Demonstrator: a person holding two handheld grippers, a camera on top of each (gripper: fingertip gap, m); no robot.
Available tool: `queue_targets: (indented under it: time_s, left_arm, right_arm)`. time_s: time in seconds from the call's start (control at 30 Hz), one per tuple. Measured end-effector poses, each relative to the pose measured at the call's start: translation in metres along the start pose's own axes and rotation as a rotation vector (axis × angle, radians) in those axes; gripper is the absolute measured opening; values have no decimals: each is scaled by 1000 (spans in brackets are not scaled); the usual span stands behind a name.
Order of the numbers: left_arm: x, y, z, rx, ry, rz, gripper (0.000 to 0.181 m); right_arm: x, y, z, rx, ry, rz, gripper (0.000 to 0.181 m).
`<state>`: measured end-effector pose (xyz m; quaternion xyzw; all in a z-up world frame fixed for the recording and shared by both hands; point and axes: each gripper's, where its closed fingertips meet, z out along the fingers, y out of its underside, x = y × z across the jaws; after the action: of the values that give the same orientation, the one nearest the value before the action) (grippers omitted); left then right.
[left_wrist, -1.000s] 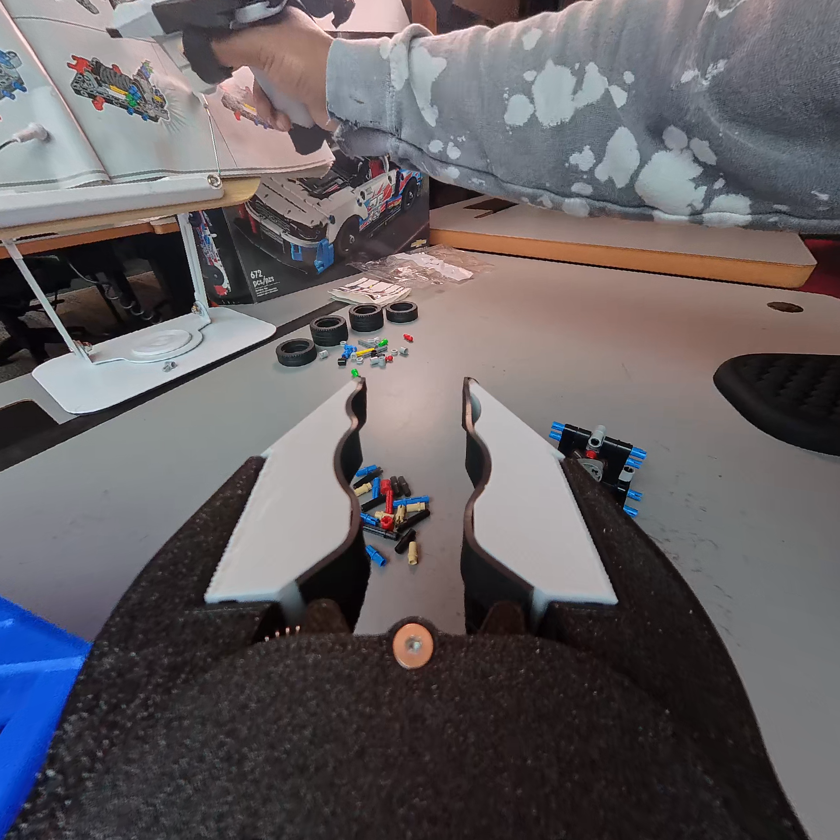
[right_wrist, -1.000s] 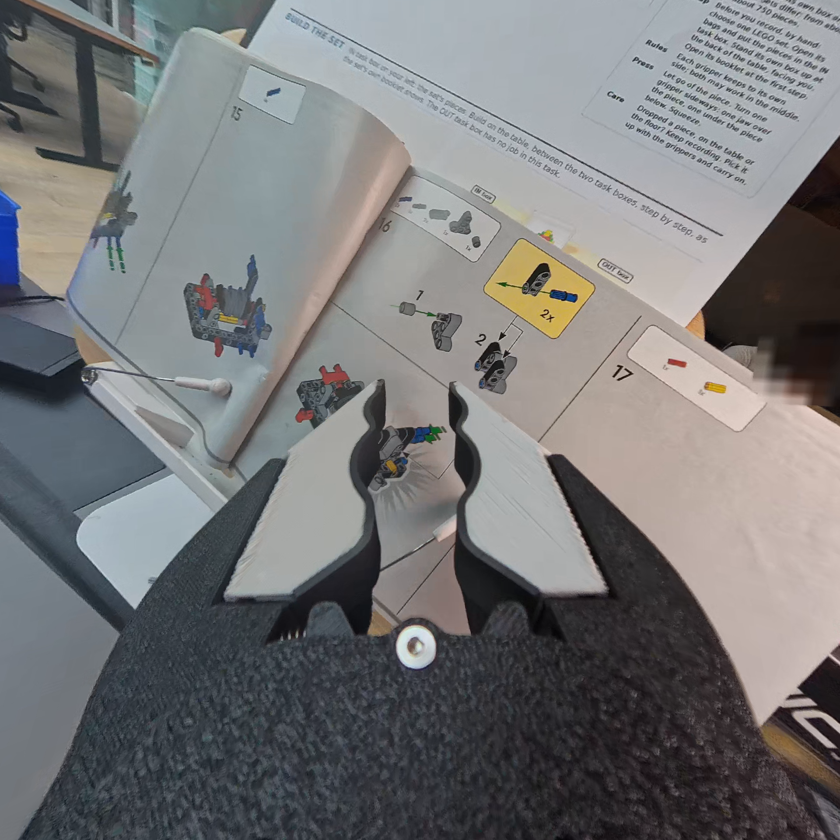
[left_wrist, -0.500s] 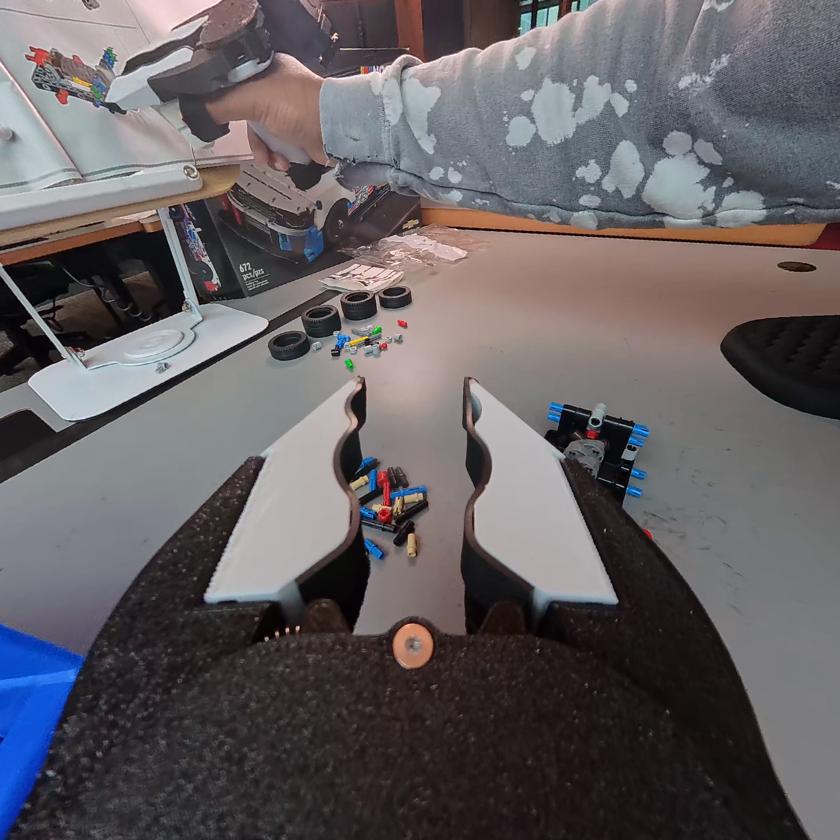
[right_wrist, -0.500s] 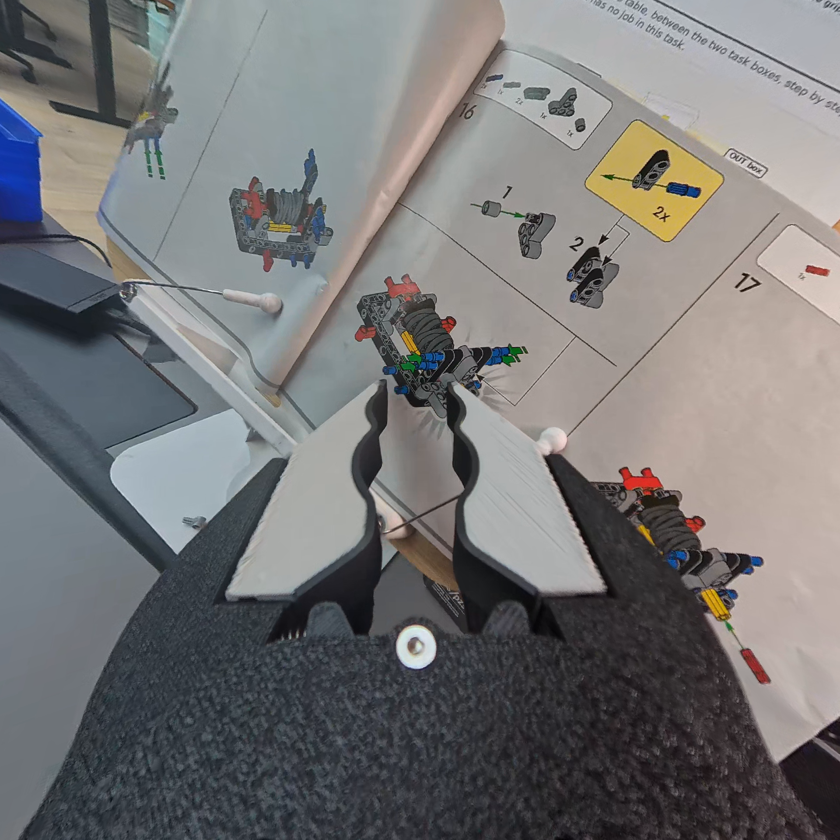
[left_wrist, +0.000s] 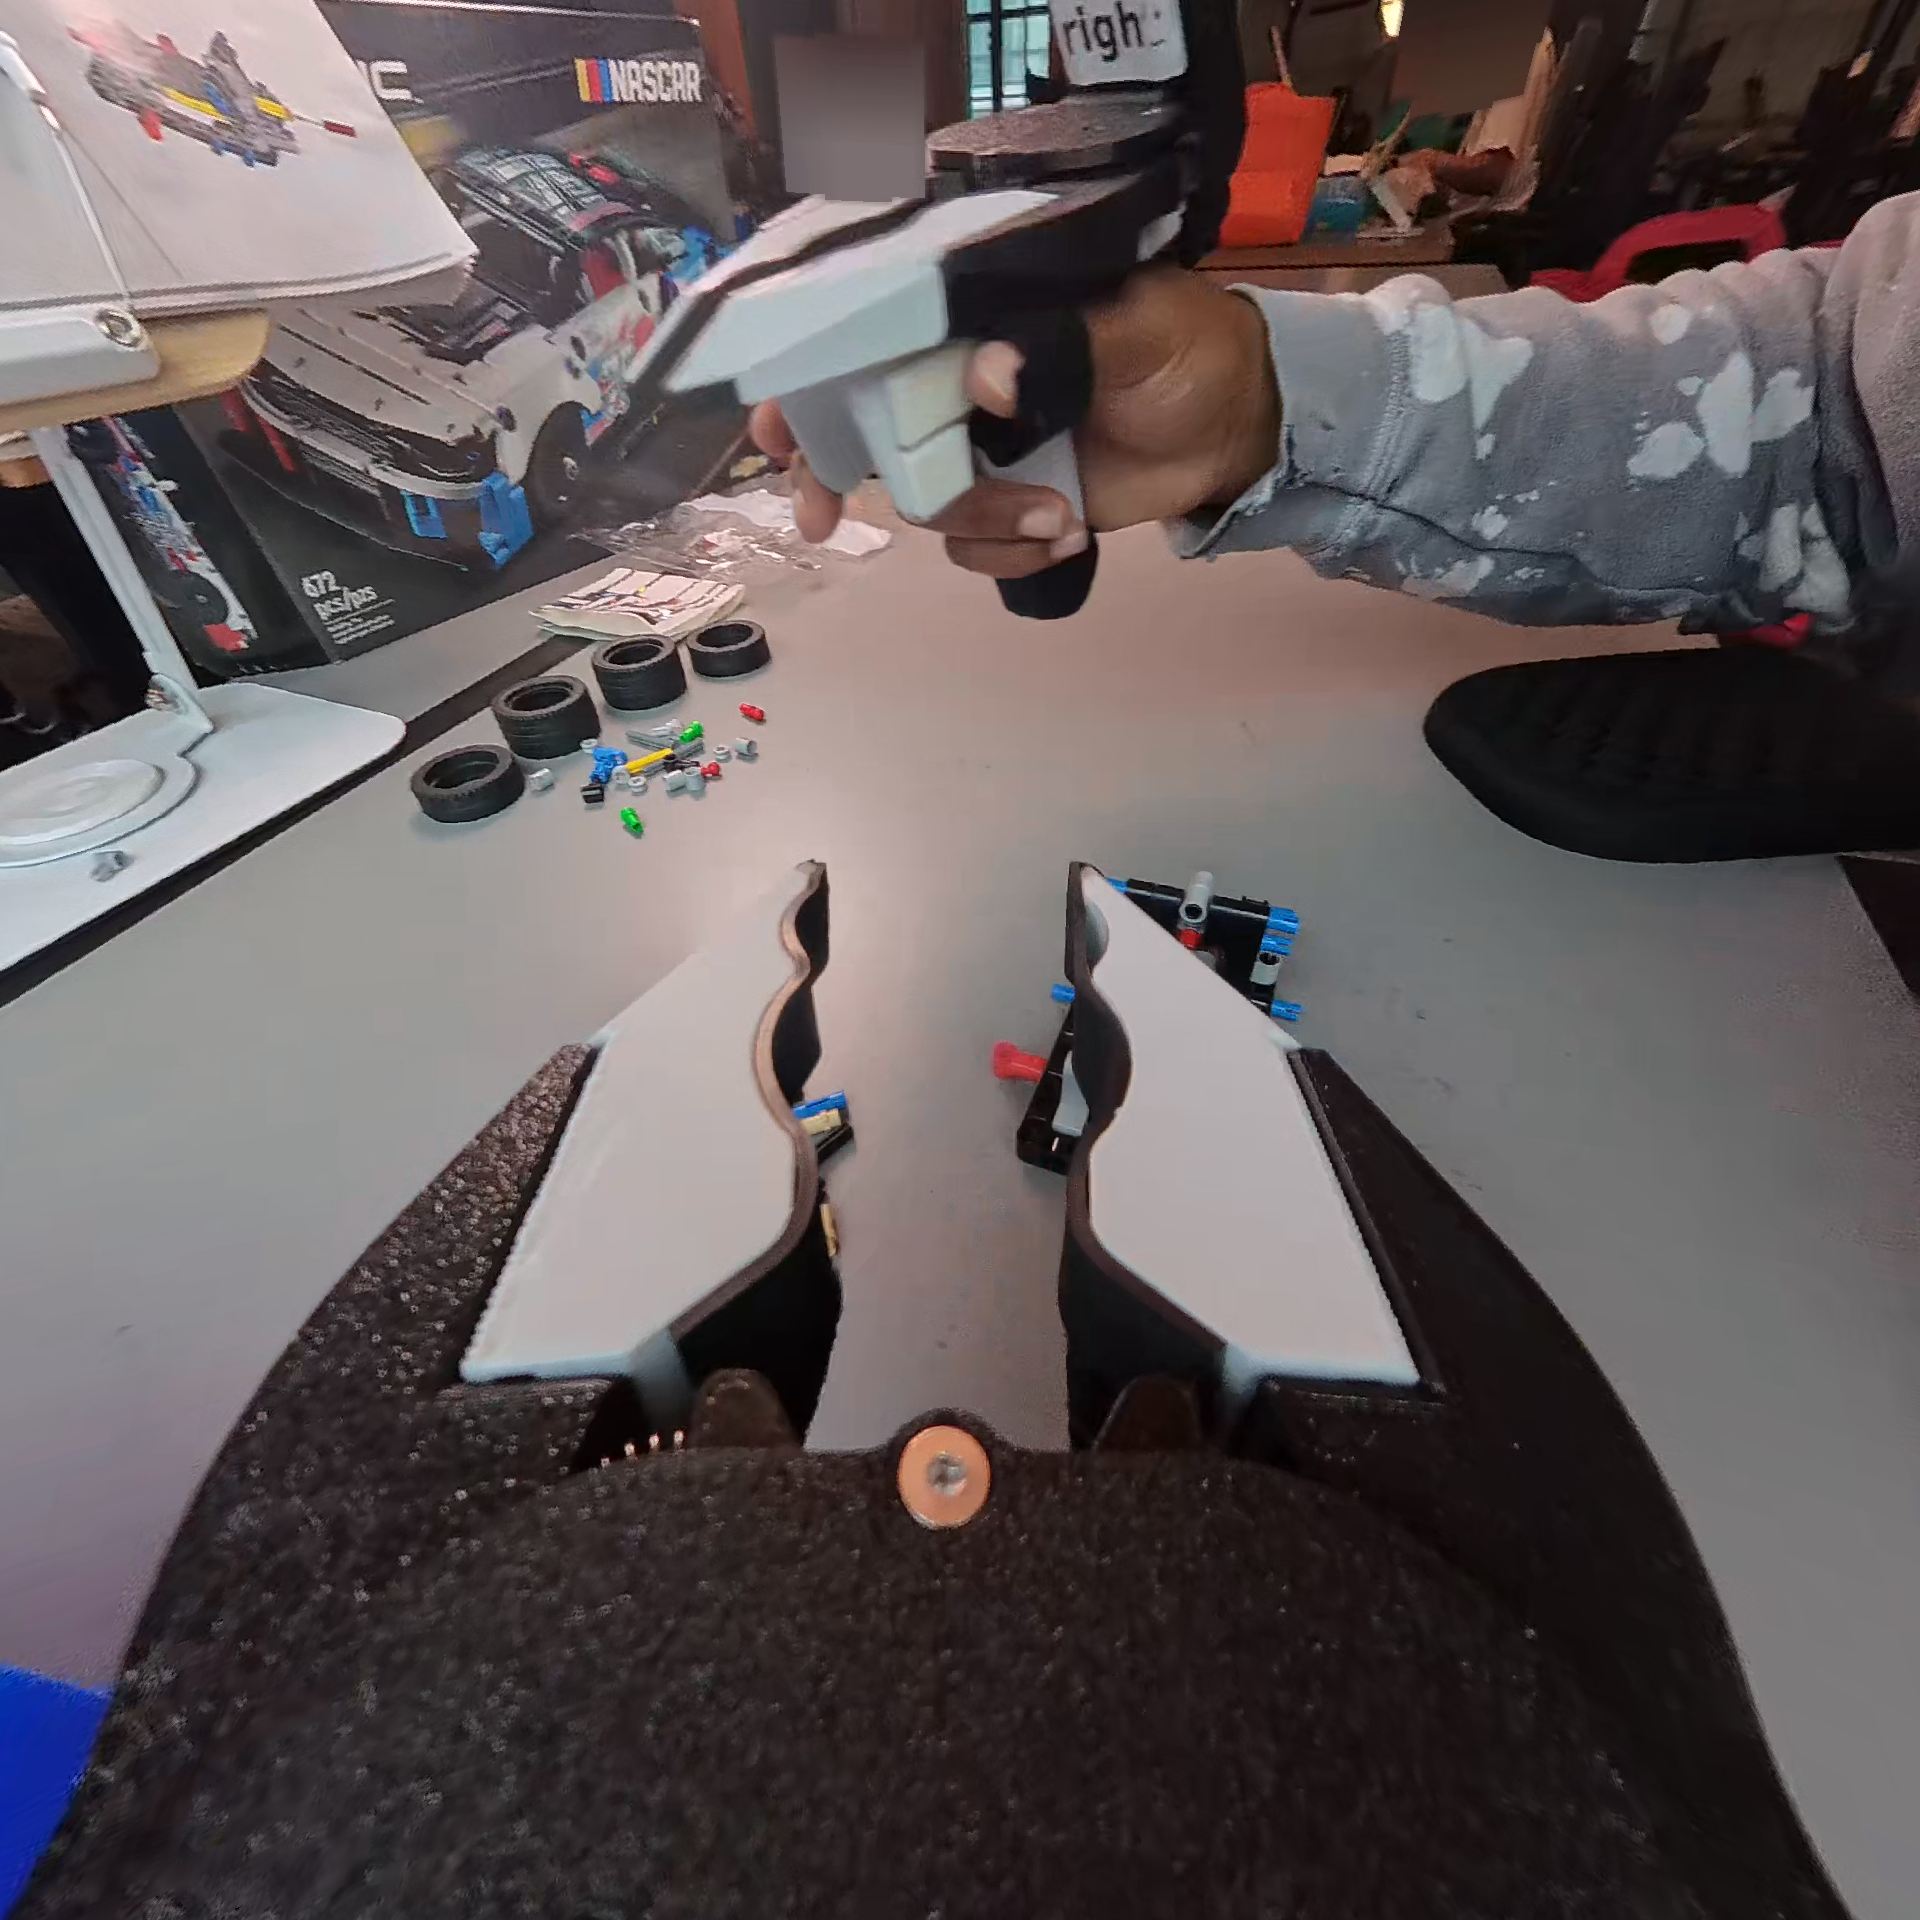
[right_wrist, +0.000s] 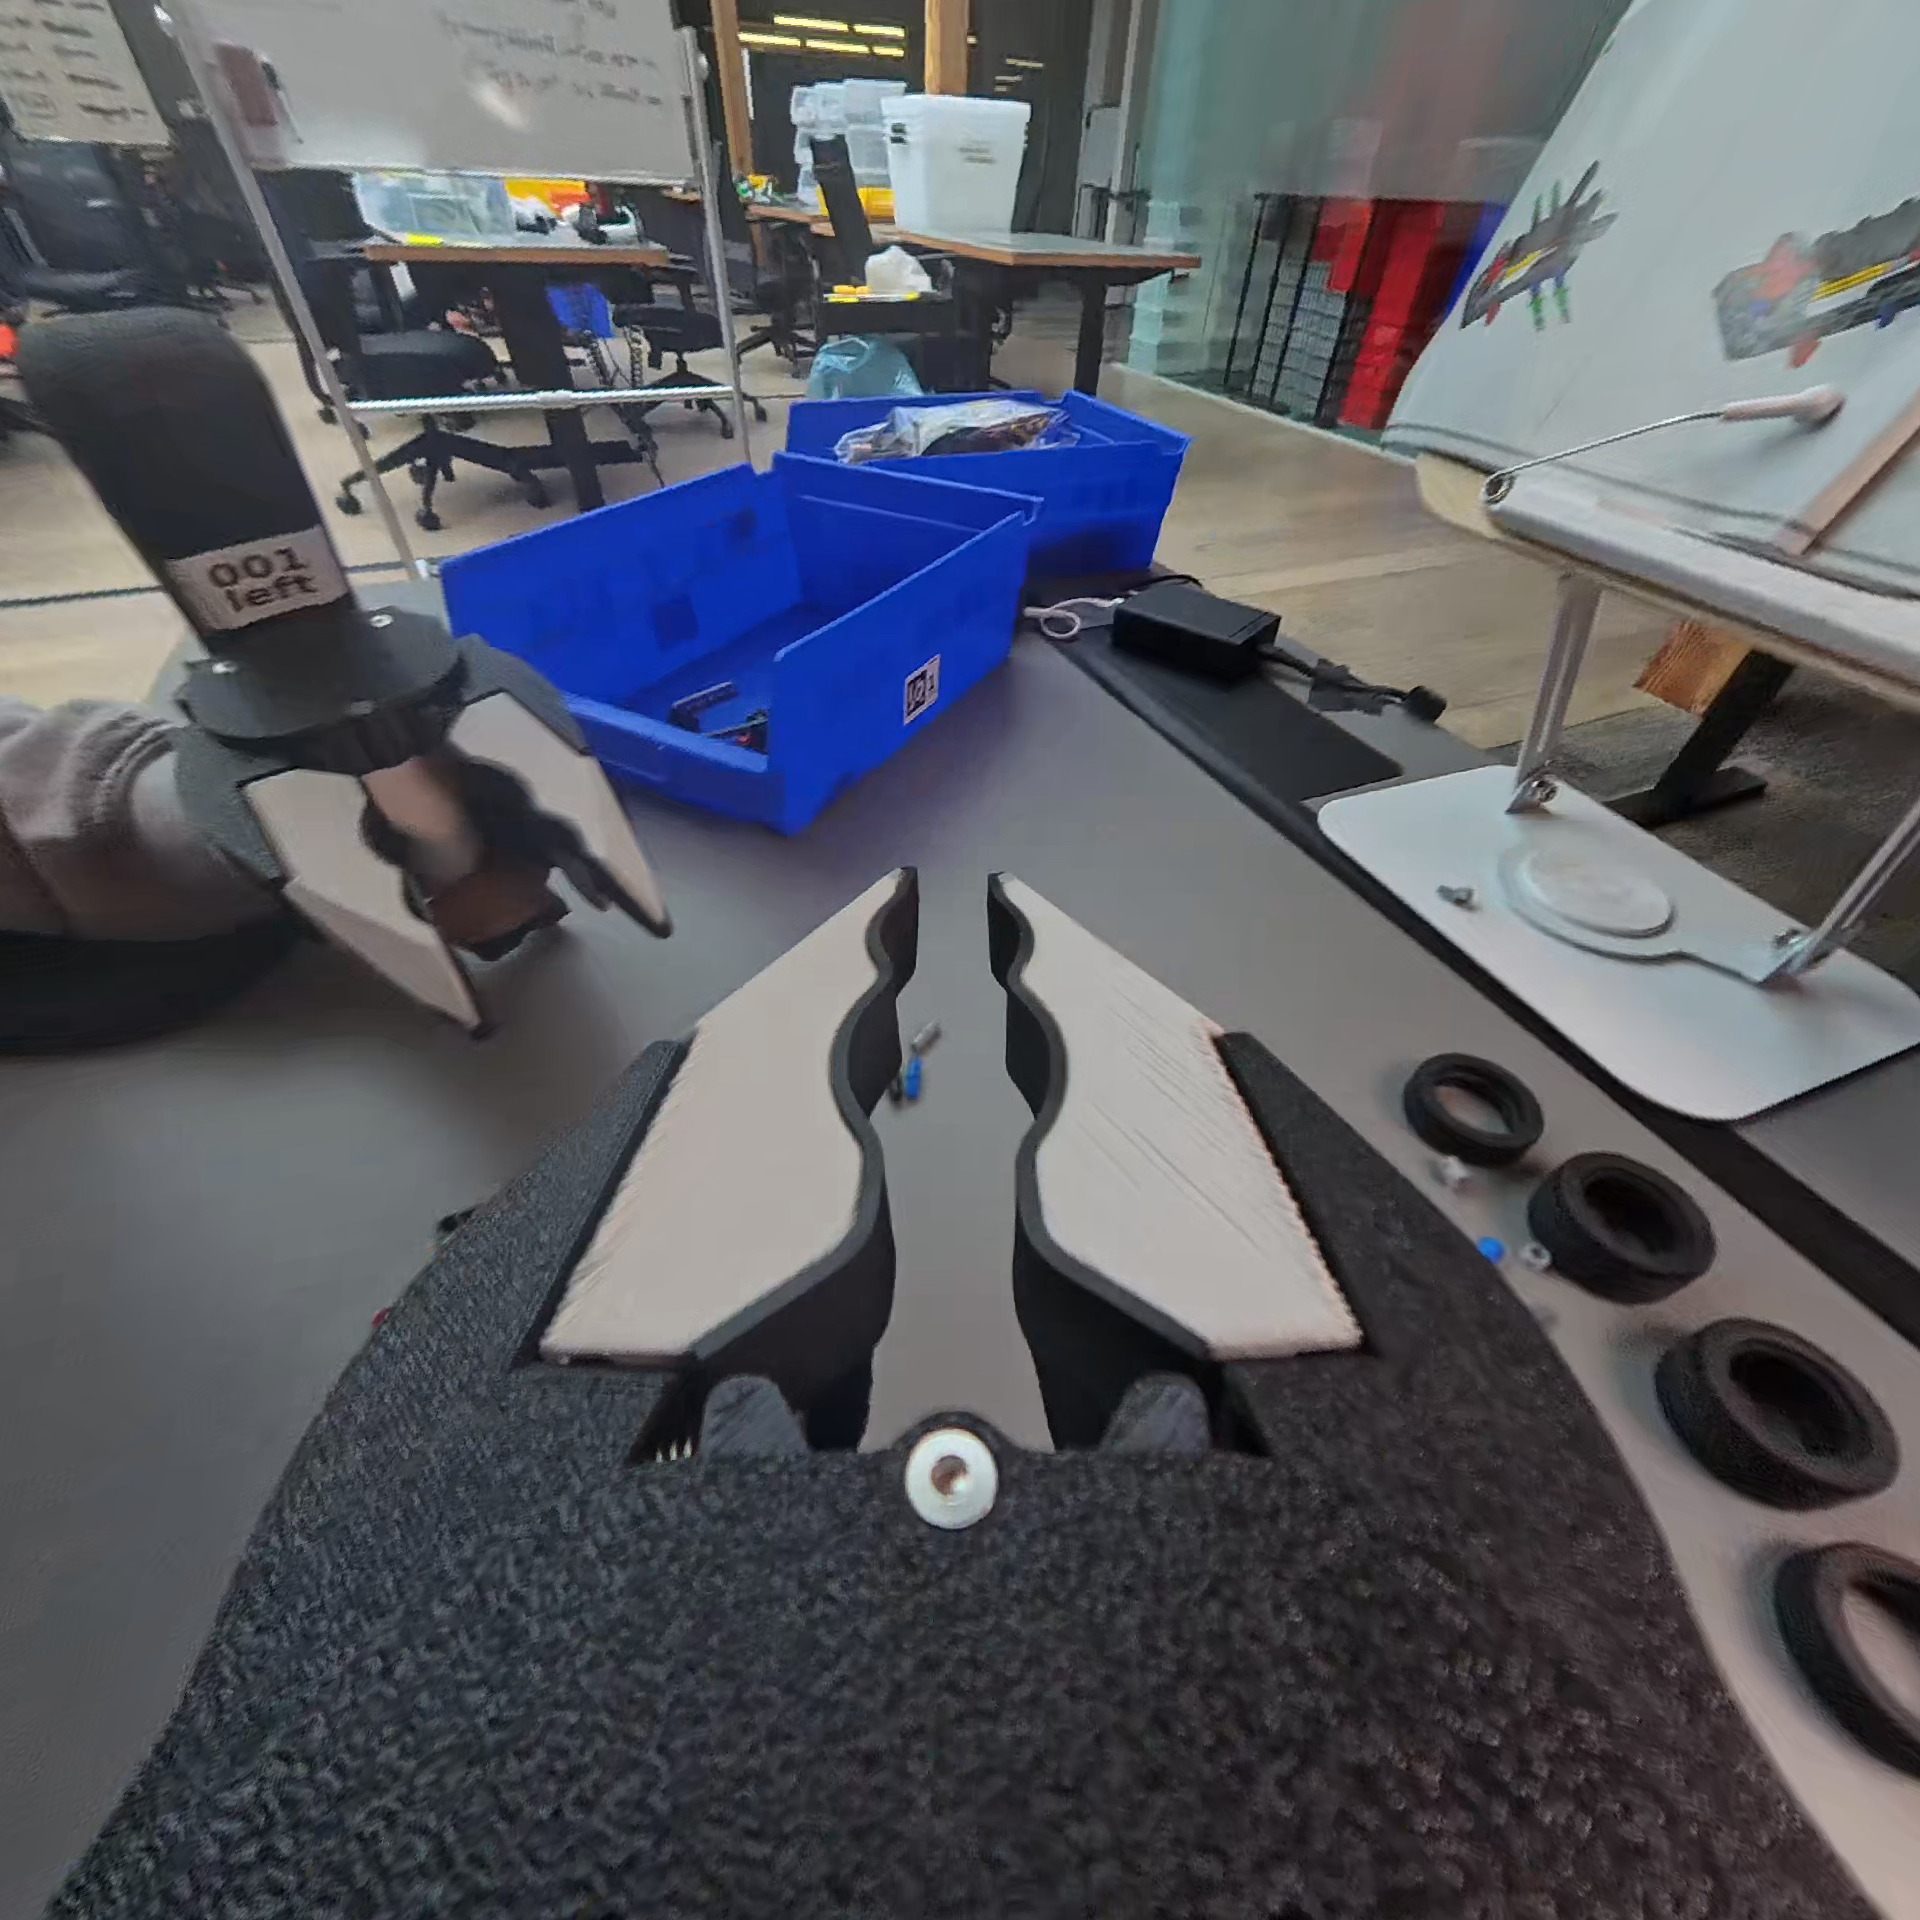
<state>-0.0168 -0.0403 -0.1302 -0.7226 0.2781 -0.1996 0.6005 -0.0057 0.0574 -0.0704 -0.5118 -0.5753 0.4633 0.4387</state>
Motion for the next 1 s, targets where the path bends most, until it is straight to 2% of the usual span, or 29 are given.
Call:
queue_targets:
  time_s: [0.1,0.2,0.33,0.4,0.53,0.7,0.8,0.9,0.97,1.0]
  left_arm:
    - [2,11,1,-74,33,-27,53]
    - [6,17,2,-118,69,-34,59]
    - [17,28,2,-206,178,-104,63]
    - [25,31,0,-229,226,-136,65]
    - [41,40,1,-277,268,-88,67]
    - [55,55,20,-365,271,-5,61]
    - [65,65,32,-432,307,65,57]
    - [69,75,36,-489,340,93,49]
    - [76,75,34,-487,397,105,36]
    - [81,75,31,-486,440,117,35]
  right_arm:
    - [-40,28,-28,-62,-25,31,13]
    - [-58,53,-46,-112,-8,-17,13]
    - [-59,72,-49,-128,-28,-60,14]
    - [-69,78,-48,-158,-102,-57,14]
    - [-91,88,-49,-189,-242,-49,14]
    - [-89,113,-43,-296,-227,-79,14]
    - [-80,116,-37,-297,-190,-27,15]
    - [-75,113,-30,-287,-175,-13,25]
    - [-78,113,-27,-291,-209,-12,26]
    - [-86,113,-28,-298,-264,-6,26]
